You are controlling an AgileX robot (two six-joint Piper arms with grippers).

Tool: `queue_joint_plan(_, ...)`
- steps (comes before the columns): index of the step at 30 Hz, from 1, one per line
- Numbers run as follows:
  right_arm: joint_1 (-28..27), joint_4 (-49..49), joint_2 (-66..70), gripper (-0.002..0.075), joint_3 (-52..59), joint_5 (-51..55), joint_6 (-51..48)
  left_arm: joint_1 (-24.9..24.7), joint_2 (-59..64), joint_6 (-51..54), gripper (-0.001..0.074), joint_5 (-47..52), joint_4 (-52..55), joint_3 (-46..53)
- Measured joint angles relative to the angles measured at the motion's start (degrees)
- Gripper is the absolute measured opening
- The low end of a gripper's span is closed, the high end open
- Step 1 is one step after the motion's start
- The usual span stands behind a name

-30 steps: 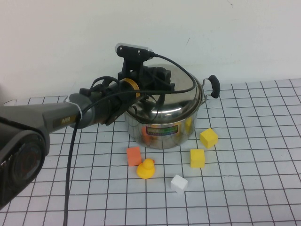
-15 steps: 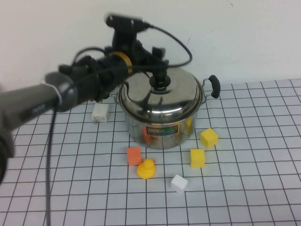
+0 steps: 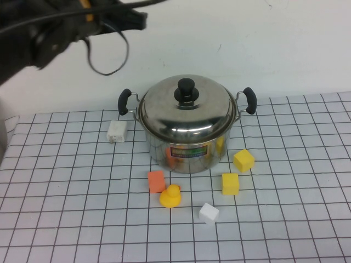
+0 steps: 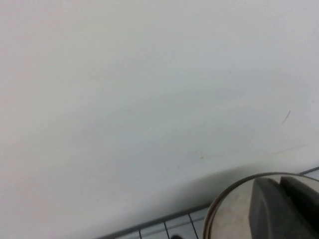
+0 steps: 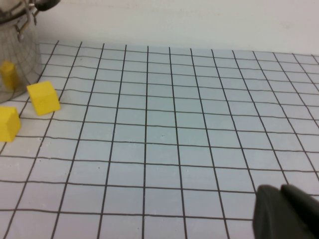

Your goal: Cover the pot

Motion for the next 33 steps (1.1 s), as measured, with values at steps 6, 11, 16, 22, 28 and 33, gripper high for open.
queue_joint_plan(6,0.0,0.0,0.0,0.0009,0.0,0.0,0.0,0.0,-11.8,-3.9,0.0,1.0,-0.3,11.3)
queue_joint_plan(11,0.0,0.0,0.0,0.0009,0.0,0.0,0.0,0.0,-23.3,-5.4,0.0,1.6,-1.6,22.1)
queue_joint_plan(16,0.0,0.0,0.0,0.0009,0.0,0.0,0.0,0.0,-35.0,-5.6,0.0,1.6,-2.0,33.0)
queue_joint_plan(22,0.0,0.0,0.0,0.0009,0.0,0.0,0.0,0.0,-50.8,-7.5,0.0,1.0,-2.1,43.5)
queue_joint_plan(28,0.0,0.0,0.0,0.0009,0.0,0.0,0.0,0.0,-64.7,-8.5,0.0,0.8,-4.2,52.6)
queue_joint_plan(33,0.0,0.0,0.0,0.0009,0.0,0.0,0.0,0.0,-74.5,-8.5,0.0,0.7,-10.3,59.9)
